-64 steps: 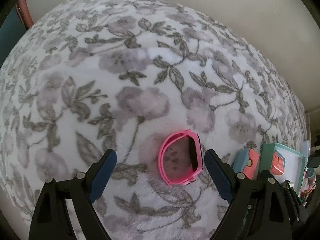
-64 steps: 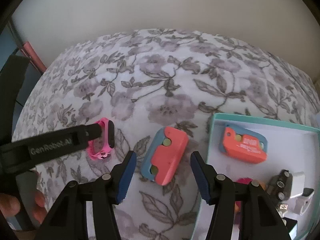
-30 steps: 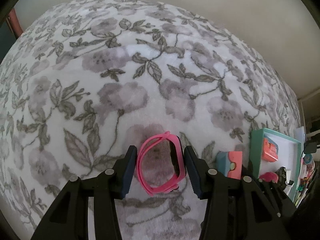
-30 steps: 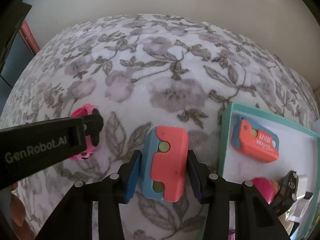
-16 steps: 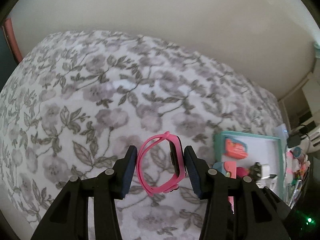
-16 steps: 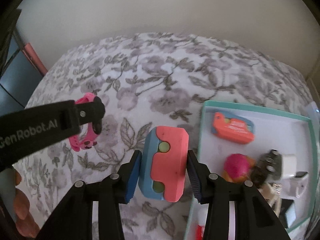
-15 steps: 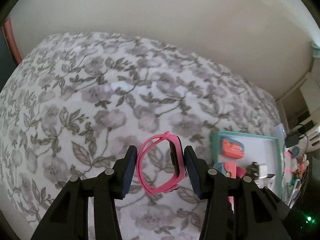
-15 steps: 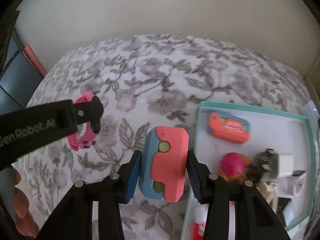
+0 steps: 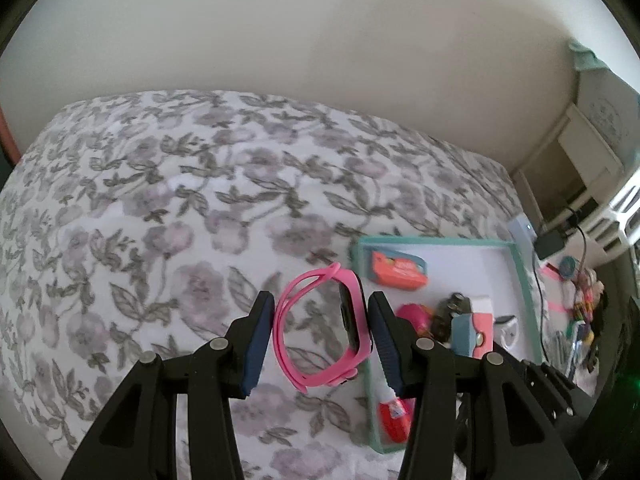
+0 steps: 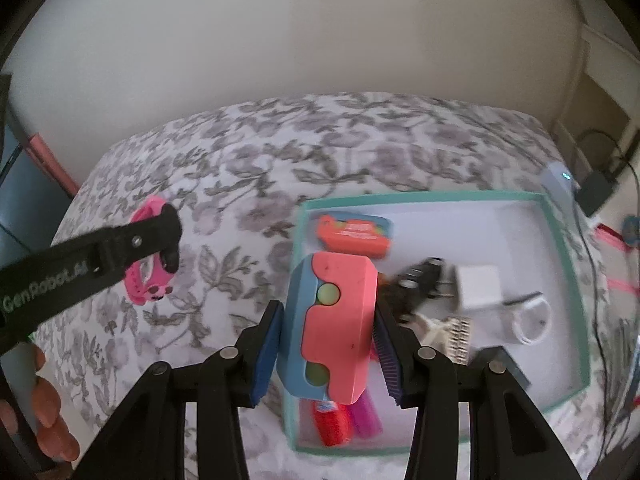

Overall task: Organize rigid objects
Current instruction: 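Carry the strap and case into the tray and open both grippers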

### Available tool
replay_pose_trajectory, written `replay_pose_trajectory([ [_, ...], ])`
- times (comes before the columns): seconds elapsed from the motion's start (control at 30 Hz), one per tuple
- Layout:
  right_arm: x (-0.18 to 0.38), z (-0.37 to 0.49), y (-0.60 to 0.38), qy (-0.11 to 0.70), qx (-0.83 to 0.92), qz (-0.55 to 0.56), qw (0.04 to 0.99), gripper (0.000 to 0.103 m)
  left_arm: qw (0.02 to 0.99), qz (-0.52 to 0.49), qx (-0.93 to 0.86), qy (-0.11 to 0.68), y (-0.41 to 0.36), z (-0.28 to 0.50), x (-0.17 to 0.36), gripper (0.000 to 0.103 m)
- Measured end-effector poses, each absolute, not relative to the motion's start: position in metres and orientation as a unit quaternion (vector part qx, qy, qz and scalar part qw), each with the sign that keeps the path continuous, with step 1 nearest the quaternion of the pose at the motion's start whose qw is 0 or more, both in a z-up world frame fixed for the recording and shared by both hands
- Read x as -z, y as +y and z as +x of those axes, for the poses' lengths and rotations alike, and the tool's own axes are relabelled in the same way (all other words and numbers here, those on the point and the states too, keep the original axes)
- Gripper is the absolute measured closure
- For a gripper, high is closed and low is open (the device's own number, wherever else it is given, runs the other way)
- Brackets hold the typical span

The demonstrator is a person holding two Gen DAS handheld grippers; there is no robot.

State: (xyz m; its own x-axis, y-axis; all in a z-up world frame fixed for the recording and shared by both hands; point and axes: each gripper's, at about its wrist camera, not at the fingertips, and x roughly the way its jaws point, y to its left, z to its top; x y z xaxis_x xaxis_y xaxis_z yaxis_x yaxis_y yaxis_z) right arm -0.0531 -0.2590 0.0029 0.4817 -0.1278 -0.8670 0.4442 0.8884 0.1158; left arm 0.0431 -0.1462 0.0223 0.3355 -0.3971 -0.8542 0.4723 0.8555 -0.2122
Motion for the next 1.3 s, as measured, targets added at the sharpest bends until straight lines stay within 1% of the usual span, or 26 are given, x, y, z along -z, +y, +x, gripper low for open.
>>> replay_pose_trajectory([
  [0.17, -0.003, -0.076, -0.282, 0.475, 0.197, 0.189, 0.836, 0.055, 0.807, 0.064, 0.285, 0.513, -0.166, 0.023, -0.018, 0.053],
  [0.37, -0.003, -0.097, -0.308, 0.467, 0.23, 0.21, 0.828, 0.055, 0.781, 0.085, 0.314, 0.534, -0.191, 0.002, -0.003, 0.053],
  [0.77, 0.007, -0.132, -0.365, 0.467, 0.316, 0.227, 0.794, 0.055, 0.743, 0.133, 0.345, 0.557, -0.23, -0.032, 0.021, 0.053],
  [1.3, 0.034, -0.14, -0.393, 0.493, 0.345, 0.24, 0.761, 0.055, 0.729, 0.154, 0.335, 0.576, -0.244, -0.036, 0.045, 0.053],
])
